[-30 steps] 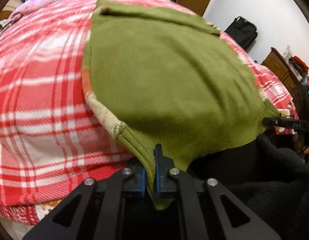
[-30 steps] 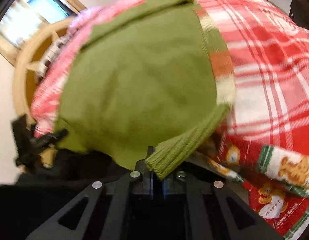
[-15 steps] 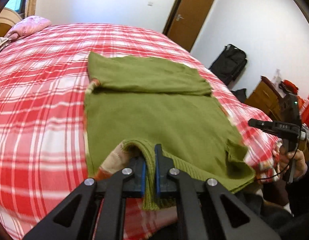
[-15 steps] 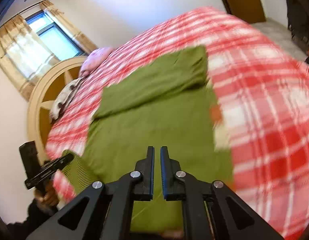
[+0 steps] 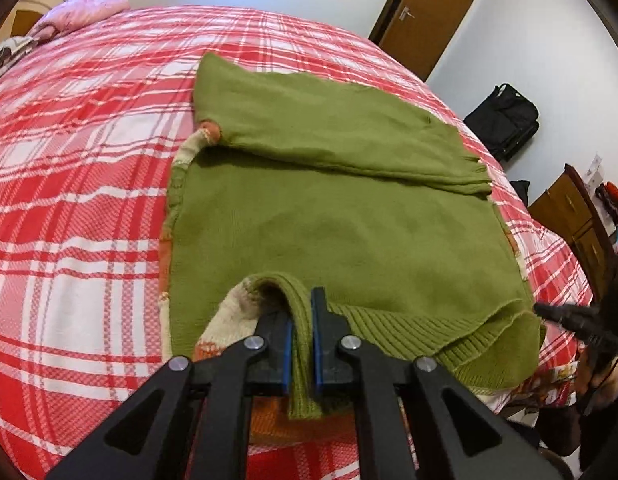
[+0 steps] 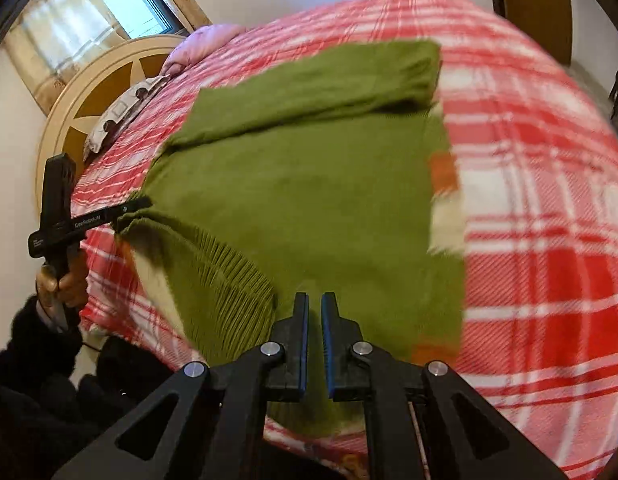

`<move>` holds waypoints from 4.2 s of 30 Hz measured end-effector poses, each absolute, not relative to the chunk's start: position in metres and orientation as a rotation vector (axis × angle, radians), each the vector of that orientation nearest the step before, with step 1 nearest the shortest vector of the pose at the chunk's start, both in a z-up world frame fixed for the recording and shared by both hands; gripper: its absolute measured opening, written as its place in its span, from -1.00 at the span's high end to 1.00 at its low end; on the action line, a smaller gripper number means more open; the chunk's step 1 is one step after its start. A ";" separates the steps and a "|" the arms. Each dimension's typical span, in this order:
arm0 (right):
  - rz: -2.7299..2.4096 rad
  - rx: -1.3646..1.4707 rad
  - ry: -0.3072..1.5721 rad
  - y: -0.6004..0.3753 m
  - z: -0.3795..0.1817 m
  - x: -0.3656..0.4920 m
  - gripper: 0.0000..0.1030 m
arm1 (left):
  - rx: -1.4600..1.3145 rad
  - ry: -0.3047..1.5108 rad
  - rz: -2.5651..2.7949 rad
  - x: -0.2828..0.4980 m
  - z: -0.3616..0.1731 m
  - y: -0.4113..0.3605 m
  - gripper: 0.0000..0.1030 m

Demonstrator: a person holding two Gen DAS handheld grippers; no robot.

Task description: Fold small clothes

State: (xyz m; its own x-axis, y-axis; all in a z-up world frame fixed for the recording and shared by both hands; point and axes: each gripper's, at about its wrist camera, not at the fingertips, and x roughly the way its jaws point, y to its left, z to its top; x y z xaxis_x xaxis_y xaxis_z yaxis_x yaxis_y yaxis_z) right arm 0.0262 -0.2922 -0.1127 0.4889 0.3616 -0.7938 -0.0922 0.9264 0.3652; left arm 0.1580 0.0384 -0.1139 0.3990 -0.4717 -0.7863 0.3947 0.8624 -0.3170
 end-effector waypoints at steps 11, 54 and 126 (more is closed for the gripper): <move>0.275 0.204 0.959 -0.283 -0.110 0.015 -0.37 | 0.062 0.885 -0.587 0.134 -0.087 0.058 0.55; 0.289 0.068 1.020 -0.274 -0.112 0.019 -0.37 | 0.608 0.772 -0.891 0.124 -0.119 -0.029 0.66; 0.100 0.261 0.755 -0.321 -0.056 0.049 0.91 | 0.337 0.917 -0.711 0.176 -0.122 -0.011 0.36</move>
